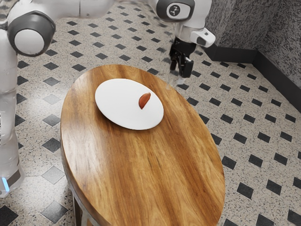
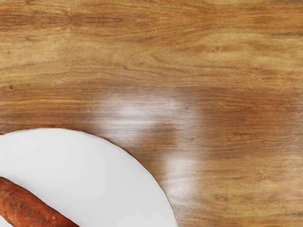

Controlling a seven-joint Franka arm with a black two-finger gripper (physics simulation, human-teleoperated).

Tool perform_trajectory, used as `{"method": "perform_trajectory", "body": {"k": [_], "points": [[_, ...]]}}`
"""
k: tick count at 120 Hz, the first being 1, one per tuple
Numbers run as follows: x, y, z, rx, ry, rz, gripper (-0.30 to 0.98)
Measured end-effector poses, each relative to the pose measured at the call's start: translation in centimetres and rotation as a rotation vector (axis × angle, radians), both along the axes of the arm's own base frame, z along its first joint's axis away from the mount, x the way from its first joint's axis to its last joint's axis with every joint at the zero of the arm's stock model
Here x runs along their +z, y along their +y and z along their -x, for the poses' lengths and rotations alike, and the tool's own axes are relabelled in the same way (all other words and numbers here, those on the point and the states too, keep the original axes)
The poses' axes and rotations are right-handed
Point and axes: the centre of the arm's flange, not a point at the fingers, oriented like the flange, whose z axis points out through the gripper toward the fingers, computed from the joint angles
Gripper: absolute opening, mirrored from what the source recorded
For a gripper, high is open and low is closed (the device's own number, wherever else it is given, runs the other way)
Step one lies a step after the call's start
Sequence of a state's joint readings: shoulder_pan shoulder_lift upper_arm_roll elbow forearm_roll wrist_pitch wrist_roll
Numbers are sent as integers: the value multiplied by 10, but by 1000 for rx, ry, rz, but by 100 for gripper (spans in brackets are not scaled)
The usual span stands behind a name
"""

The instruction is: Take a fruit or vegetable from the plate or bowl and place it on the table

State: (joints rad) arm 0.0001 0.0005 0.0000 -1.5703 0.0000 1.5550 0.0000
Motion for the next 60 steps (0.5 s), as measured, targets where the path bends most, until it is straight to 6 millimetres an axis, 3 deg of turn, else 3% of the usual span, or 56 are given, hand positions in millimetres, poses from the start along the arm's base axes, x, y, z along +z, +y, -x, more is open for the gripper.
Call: {"method": "perform_trajectory", "body": {"k": [3, 6, 14, 24, 48, 60], "points": [[22, 1, -29, -2, -58, -4, 69], [34, 4, -45, 0, -91, -7, 69], [44, 30, -63, 30, -120, -14, 69], [46, 42, -67, 37, -119, -20, 69], [49, 37, -59, 27, -72, -17, 69], [48, 48, -54, 64, -47, -18, 69]]}}
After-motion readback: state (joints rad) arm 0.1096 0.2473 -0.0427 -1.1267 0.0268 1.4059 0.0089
